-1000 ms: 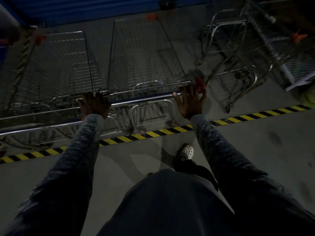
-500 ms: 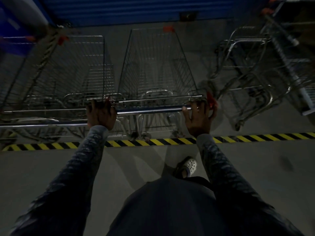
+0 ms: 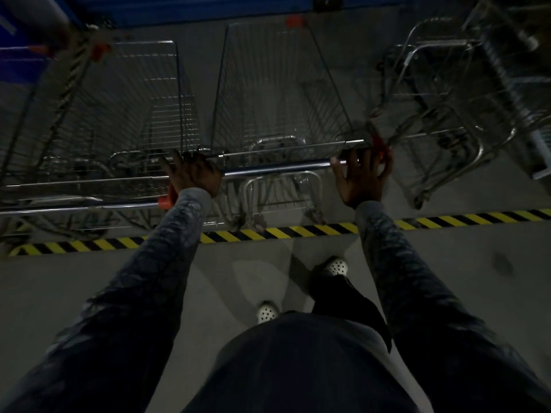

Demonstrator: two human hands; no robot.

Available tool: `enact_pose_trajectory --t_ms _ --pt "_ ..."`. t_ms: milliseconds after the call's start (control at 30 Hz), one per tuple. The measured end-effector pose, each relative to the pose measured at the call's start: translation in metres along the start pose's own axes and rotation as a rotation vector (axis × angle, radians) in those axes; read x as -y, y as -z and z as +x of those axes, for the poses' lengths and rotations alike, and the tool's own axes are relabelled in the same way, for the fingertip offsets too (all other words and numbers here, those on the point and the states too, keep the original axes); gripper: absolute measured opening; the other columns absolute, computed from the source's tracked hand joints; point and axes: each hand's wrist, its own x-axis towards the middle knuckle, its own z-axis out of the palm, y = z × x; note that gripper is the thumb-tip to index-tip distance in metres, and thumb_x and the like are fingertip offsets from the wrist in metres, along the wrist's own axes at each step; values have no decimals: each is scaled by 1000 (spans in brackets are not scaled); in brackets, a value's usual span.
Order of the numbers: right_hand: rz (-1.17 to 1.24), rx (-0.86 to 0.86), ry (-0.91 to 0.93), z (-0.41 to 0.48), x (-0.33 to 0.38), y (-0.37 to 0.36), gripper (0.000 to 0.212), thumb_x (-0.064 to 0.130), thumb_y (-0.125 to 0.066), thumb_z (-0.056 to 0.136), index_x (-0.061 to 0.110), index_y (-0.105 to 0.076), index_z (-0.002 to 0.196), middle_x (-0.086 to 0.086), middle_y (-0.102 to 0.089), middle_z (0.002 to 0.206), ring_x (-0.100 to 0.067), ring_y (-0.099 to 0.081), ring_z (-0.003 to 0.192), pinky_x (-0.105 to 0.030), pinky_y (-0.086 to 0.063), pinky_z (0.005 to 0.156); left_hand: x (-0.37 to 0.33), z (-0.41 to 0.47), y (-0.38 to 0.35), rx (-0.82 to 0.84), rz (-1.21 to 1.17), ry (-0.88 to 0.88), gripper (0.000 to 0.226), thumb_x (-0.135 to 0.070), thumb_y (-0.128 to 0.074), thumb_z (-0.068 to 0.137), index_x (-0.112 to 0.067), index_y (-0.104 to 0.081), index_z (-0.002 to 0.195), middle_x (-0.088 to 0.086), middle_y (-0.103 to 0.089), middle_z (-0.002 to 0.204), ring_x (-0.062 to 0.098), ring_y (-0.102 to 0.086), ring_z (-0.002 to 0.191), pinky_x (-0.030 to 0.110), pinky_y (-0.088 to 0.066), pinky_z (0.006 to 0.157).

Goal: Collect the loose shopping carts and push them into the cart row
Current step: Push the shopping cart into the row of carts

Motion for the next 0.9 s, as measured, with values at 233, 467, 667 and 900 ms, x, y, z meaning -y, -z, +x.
enact_pose_trajectory --t_ms 233,467,667,900 --pt "-12 89 -62 48 -20 -50 55 61 -36 102 15 -66 112 -16 -63 121 -34 -55 120 -61 -27 112 -40 48 9 -11 -87 18 65 -47 -29 92 -9 -58 135 16 -51 146 40 -26 146 64 -7 118" --pt "0 136 -64 136 -23 -108 53 64 -38 100 21 -68 102 -10 -65 116 -30 -53 118 -59 -31 110 -92 152 29 10 -169 112 57 -42 -39 88 -12 -59 133 12 -50 146 41 -23 147 63 -6 117" --pt "32 446 -89 211 -39 -136 62 67 -32 98 21 -67 119 -12 -52 142 -31 -34 140 -55 -14 119 -136 238 36 53 -180 103 48 -37 -47 89 -11 -61 127 19 -54 137 47 -31 141 68 -12 115" --pt "-95 395 -100 193 -39 -126 64 63 -35 101 9 -69 106 -23 -62 121 -40 -58 113 -57 -29 109 -138 207 51 25 -323 59 51 -30 -31 95 -4 -55 133 23 -49 141 44 -26 143 54 -6 118"
